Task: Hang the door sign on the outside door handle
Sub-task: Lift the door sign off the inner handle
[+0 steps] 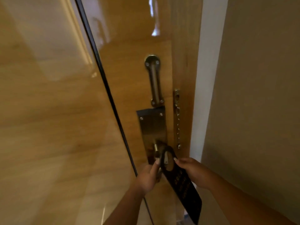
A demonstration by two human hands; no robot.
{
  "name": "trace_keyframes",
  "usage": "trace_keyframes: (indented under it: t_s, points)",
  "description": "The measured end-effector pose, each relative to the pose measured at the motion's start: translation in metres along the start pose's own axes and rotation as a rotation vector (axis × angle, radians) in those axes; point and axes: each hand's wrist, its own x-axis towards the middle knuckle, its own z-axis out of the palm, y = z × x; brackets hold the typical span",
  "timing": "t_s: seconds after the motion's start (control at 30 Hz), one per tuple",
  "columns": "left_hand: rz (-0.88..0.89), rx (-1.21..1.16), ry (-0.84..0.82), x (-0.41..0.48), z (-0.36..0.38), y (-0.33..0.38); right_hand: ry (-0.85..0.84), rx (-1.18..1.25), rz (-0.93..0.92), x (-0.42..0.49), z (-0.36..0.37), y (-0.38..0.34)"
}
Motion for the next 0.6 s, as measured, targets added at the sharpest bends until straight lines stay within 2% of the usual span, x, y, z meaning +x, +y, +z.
trace_keyframes:
  t_s: [0.17,0.3,0.4,0.6]
  points:
    - [-0.030,0.029,-0.056,-0.057,0.009,0.011,-0.131,0.062,0.074,-0.018,-0.004,0.027]
    - [-0.002,0.340,-0.014,-0.100,0.009,0.024,-0.125,0.043,0.137,-0.048,0.007,0.036]
    - [-0.006,0.519,0.027,-0.138,0.011,0.030,-0.071,0.014,0.124,-0.085,0.026,0.045]
    - [-0.032,0.660,0.039,-0.236,0.027,0.031,-0.072,-0.098,0.012,-0.186,0.074,0.091]
